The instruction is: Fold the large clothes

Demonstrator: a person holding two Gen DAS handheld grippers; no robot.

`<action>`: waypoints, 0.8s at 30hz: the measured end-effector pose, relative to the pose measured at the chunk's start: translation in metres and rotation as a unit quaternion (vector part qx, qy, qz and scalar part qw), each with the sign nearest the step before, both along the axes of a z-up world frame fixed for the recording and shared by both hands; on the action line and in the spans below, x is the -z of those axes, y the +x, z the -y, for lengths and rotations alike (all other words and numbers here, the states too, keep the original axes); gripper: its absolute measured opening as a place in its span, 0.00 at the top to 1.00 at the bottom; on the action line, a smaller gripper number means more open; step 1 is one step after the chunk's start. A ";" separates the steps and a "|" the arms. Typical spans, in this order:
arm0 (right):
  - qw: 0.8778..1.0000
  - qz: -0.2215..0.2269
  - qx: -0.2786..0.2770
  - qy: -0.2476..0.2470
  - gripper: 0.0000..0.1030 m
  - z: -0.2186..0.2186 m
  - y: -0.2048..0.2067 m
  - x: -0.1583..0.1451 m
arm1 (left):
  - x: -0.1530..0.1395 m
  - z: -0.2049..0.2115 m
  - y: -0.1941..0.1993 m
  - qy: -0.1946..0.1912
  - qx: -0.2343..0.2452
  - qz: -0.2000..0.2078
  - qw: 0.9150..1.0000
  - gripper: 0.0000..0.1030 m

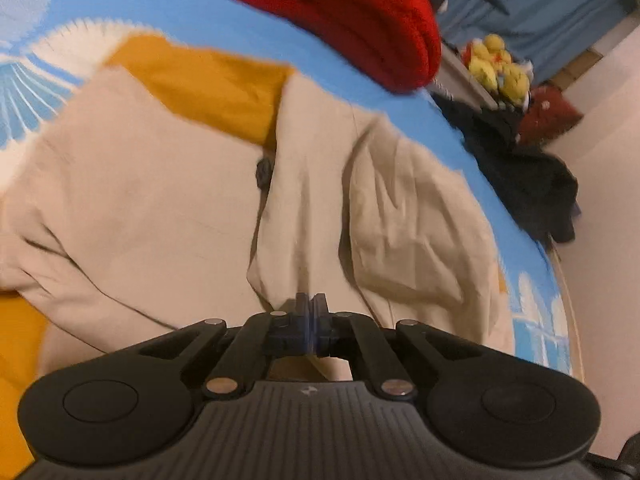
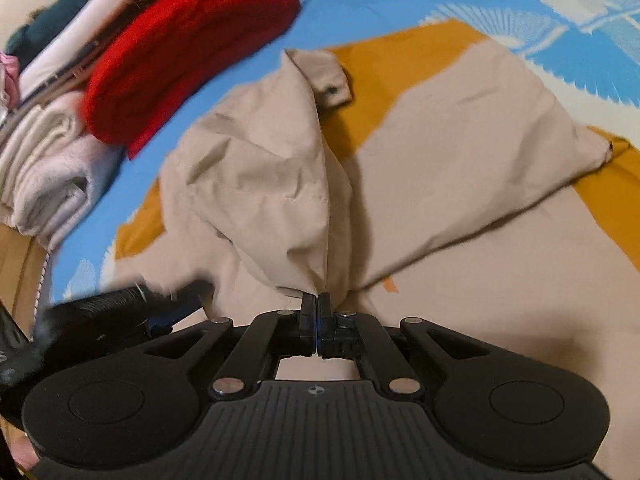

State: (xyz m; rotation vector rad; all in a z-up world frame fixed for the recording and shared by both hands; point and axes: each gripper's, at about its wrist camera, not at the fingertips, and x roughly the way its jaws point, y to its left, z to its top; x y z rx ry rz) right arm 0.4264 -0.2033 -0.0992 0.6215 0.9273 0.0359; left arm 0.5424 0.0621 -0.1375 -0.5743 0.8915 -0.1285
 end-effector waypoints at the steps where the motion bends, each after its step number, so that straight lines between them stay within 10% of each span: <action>1: 1.000 0.005 0.004 -0.002 1.00 -0.002 -0.002 -0.004 | -0.011 -0.002 -0.004 -0.008 -0.009 0.013 1.000 0.99; 6: 0.999 -0.035 0.008 -0.002 0.97 -0.007 -0.004 0.010 | -0.015 0.008 -0.015 0.046 0.010 0.004 0.999 1.00; 11: 0.998 0.035 0.052 0.028 0.54 0.019 0.010 0.004 | -0.003 0.000 -0.010 0.031 0.001 -0.034 0.999 0.99; 17: 0.991 0.048 0.012 0.128 0.53 0.037 0.035 0.005 | -0.006 0.003 -0.013 0.053 -0.009 -0.030 0.998 0.99; 21: 0.981 -0.003 -0.188 0.053 0.54 0.009 0.050 -0.006 | -0.007 -0.013 -0.017 0.048 -0.027 -0.030 0.998 0.99; 24: 0.986 0.056 -0.150 0.050 0.53 0.021 0.052 -0.019 | -0.011 -0.013 -0.017 0.059 -0.015 -0.031 0.998 0.99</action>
